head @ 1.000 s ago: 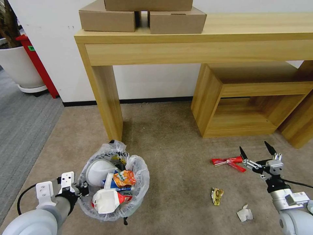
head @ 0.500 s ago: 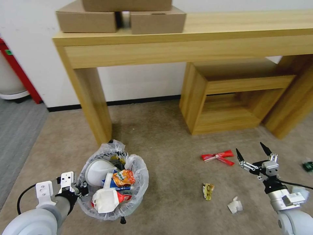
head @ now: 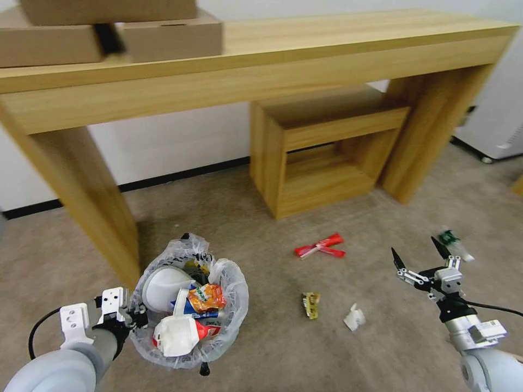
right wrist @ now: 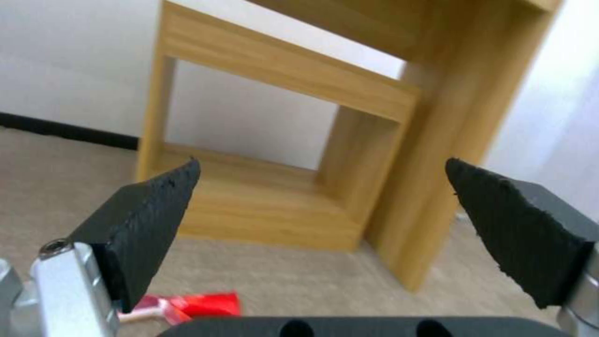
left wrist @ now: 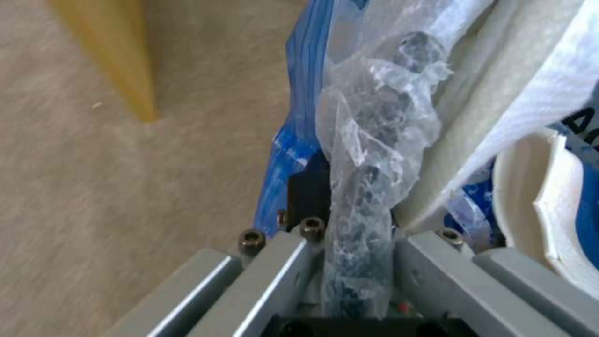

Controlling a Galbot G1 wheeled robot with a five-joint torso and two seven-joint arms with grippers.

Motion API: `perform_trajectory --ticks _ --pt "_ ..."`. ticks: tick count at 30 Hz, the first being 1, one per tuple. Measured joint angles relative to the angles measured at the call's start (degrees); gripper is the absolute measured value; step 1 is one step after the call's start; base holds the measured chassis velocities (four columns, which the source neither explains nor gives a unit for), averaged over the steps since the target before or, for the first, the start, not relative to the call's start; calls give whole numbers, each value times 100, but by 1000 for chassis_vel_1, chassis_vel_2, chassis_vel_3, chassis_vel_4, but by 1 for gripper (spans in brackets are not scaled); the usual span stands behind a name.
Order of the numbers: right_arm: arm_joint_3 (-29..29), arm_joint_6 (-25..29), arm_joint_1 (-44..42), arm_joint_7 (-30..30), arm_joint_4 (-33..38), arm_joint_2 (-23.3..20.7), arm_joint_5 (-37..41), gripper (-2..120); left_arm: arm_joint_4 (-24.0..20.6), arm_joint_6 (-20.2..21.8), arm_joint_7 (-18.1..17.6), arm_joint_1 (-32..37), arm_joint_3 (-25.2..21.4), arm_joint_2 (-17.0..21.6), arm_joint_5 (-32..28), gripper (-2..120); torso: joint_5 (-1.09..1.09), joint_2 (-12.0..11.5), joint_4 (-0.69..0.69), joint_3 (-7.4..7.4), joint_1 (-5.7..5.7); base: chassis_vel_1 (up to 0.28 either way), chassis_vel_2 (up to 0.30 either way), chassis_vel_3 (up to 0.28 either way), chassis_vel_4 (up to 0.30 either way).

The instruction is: Pick up the trash bin and place the garbage on the floor into it.

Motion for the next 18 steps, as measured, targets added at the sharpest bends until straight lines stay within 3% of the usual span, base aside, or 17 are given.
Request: perform_trajectory --ticks 8,13,18 --pt "-6 -3 -9 30 2 46 -8 100 -1 -3 27 -4 -3 28 -17 0 0 0 -3 0 0 -130 -128 -129 -138" --pt "-79 1 -24 21 12 41 518 100 -18 -12 -59 27 -18 -6 -112 0 -1 0 -4 0 0 -93 -86 -96 -95" --pt "-225 353 70 93 -78 75 568 100 -76 2 -84 49 -21 -32 -112 0 1 0 0 0 0 -22 -32 -15 -24"
